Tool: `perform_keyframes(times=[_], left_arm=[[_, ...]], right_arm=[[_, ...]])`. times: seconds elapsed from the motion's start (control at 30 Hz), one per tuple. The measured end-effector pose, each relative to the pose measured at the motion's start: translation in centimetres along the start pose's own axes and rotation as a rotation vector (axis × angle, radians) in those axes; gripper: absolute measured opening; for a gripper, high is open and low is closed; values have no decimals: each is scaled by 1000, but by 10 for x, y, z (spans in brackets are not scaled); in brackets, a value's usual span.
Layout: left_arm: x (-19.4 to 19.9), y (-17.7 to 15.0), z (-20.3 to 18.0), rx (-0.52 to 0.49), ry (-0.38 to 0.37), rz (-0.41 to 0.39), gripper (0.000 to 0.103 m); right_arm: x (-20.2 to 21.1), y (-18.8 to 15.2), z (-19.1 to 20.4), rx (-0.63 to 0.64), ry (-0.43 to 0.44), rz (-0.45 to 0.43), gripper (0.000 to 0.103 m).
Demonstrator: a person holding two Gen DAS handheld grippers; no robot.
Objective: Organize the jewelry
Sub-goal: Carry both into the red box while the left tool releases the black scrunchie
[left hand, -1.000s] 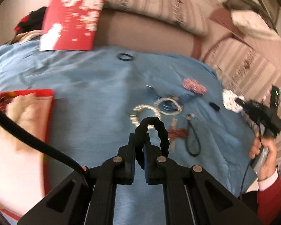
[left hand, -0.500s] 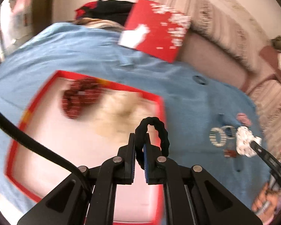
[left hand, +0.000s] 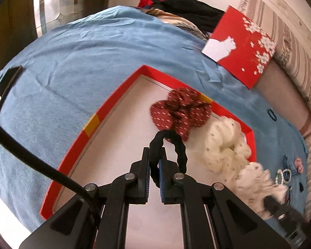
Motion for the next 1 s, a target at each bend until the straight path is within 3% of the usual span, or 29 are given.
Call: perform_keyframes(times=[0.27, 0.6, 0.7, 0.8, 1.0], left_arm=[[-10, 4, 17, 75, -35, 23, 7], [-12, 5, 19, 85, -24, 20, 7], [-6, 4, 18, 78, -13, -1, 16], [0, 3, 14, 55, 11, -30, 27], [14, 1, 1, -17, 72, -96, 32]], right_arm=[[-49, -12, 28, 21, 22, 92, 14], [-56, -14, 40, 27, 42, 112, 14], [-55, -15, 41, 19, 51, 113, 18], [-47, -15, 40, 22, 37, 99, 32], [-16, -11, 32, 70, -16, 48, 42]])
Point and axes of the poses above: each gripper's, at about its wrist camera, not at the fingertips, and x roughly against the way its jaws point, z to its left, y to its top, the point moved 3 cm from there along -x, roughly the way its jaws point, and after that the axes turned 2 degrees about -z, right-handed, at the moved point
